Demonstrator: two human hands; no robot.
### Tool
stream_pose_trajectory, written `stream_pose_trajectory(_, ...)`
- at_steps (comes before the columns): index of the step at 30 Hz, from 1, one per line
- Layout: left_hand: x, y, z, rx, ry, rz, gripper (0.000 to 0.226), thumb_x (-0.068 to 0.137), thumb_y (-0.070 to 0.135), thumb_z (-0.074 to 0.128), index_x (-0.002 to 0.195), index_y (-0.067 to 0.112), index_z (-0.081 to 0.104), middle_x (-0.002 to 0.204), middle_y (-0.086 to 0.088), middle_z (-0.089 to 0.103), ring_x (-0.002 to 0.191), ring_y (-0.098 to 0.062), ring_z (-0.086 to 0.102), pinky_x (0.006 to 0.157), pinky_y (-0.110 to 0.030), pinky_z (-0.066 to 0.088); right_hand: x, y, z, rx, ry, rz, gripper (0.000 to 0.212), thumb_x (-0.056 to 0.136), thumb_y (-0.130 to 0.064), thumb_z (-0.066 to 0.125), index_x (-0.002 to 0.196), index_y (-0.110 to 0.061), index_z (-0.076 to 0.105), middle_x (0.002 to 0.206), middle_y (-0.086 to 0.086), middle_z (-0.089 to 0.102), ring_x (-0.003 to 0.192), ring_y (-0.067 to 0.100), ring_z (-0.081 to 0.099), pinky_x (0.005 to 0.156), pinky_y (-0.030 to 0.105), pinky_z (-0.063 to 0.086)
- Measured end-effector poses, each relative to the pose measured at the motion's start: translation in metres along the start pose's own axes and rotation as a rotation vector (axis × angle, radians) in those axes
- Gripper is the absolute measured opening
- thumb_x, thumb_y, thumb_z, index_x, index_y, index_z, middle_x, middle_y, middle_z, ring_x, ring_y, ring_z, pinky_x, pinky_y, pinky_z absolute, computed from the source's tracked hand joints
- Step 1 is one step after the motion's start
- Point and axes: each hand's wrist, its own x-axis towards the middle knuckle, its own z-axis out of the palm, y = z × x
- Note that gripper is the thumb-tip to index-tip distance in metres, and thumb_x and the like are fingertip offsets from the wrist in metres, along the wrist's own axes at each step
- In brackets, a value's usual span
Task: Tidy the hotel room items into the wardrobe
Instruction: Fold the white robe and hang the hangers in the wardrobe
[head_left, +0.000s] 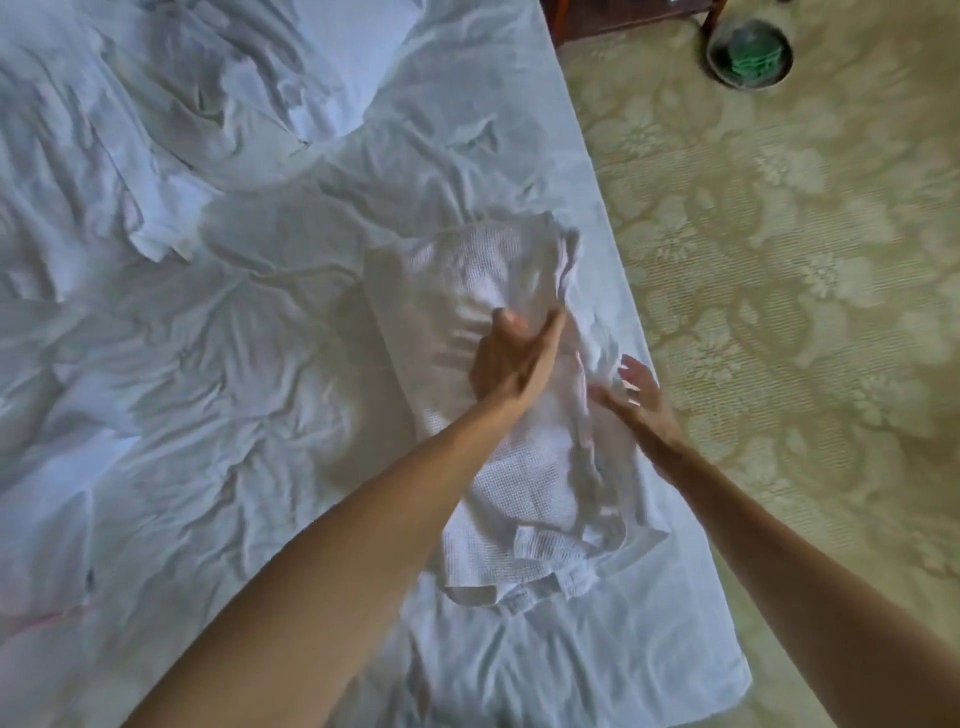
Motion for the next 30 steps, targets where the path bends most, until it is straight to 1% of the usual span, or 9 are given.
stream_pose_trajectory(4,0.019,-0.028,-0.037,-0.11,0.281,0.035,0.053,0.085,0.065,0.059,0.113,0.021,0.048,0.103,0.003,0.06,0.097,-0.022,0.059,0.085,-0.034,0.045,0.031,-0.053,0.013,0.008,-0.083,-0.072,0.092,0.072,-0.069,0.063,0.143,-0.018,0.036,0.125,-0.004,0.052,0.108,0.007,0.057,0.098,0.035,0.049)
stream_pose_trajectory(9,0.103,-0.056,-0.082,-0.167,0.366,-0.136,0.105,0.072,0.067,0.075,0.144,0.005,0.032,0.145,-0.013,0.04,0.135,-0.03,0.04,0.113,-0.038,0.034,0.109,-0.085,0.025,0.08,-0.116,-0.066,0.099,0.073,-0.074,0.067,0.149,-0.022,0.03,0.138,0.001,0.05,0.12,0.016,0.058,0.104,0.044,0.048)
stream_pose_trajectory(11,0.128,-0.064,-0.094,-0.186,0.323,-0.194,0.104,0.064,0.069,0.08,0.138,0.01,0.037,0.135,-0.009,0.047,0.123,-0.028,0.052,0.105,-0.038,0.044,0.126,-0.101,0.031,0.095,-0.143,-0.044,0.096,0.072,-0.068,0.074,0.144,-0.02,0.032,0.134,0.005,0.054,0.12,0.019,0.059,0.105,0.045,0.048)
stream_pose_trajectory(14,0.148,-0.066,-0.104,-0.36,0.129,-0.261,0.107,0.051,0.07,0.087,0.131,0.013,0.045,0.119,0.003,0.062,0.102,-0.016,0.063,0.091,-0.03,0.052,0.148,-0.13,0.044,-0.026,-0.281,-0.092,0.061,0.08,-0.054,0.077,0.119,-0.013,0.055,0.106,0.0,0.066,0.096,0.007,0.067,0.089,0.031,0.052)
stream_pose_trajectory(17,0.164,-0.069,-0.104,-0.462,-0.003,-0.275,0.104,0.038,0.061,0.095,0.124,0.013,0.062,0.109,0.001,0.074,0.095,-0.016,0.071,0.084,-0.034,0.059,0.164,-0.145,0.063,-0.18,-0.265,-0.122,0.074,0.062,-0.074,0.078,0.111,-0.02,0.068,0.103,-0.005,0.073,0.096,0.008,0.069,0.091,0.028,0.053)
stream_pose_trajectory(20,0.167,-0.068,-0.102,-0.464,-0.033,-0.259,0.076,0.053,0.041,0.097,0.116,0.009,0.068,0.1,-0.001,0.077,0.089,-0.017,0.074,0.077,-0.032,0.06,0.166,-0.148,0.076,-0.267,-0.21,-0.111,0.027,0.085,-0.051,0.072,0.082,-0.026,0.062,0.079,-0.008,0.065,0.071,0.003,0.061,0.06,0.01,0.046)
stream_pose_trajectory(22,0.162,-0.066,-0.105,-0.473,-0.027,-0.204,0.058,0.059,0.031,0.095,0.107,0.008,0.073,0.095,-0.002,0.078,0.086,-0.017,0.075,0.081,-0.035,0.062,0.165,-0.145,0.076,-0.205,-0.133,-0.121,0.022,0.089,-0.037,0.072,0.078,-0.027,0.056,0.076,-0.012,0.06,0.066,0.001,0.059,0.048,0.003,0.041)
stream_pose_trajectory(25,0.144,-0.065,-0.12,-0.52,-0.093,-0.085,0.049,0.064,0.016,0.093,0.108,0.005,0.074,0.099,-0.005,0.078,0.092,-0.019,0.075,0.088,-0.041,0.06,0.14,-0.147,0.068,-0.123,-0.047,-0.15,0.033,0.072,-0.041,0.088,0.074,-0.021,0.062,0.066,-0.008,0.067,0.054,-0.002,0.067,0.045,0.008,0.044)
stream_pose_trajectory(30,0.078,-0.068,-0.155,-0.315,-0.215,0.227,0.062,0.061,0.011,0.095,0.116,0.011,0.066,0.107,-0.004,0.075,0.097,-0.015,0.073,0.082,-0.03,0.06,0.074,-0.142,0.041,-0.16,-0.032,-0.522,0.048,0.069,-0.033,0.092,0.101,-0.014,0.062,0.093,-0.004,0.072,0.086,0.014,0.073,0.069,0.031,0.06)
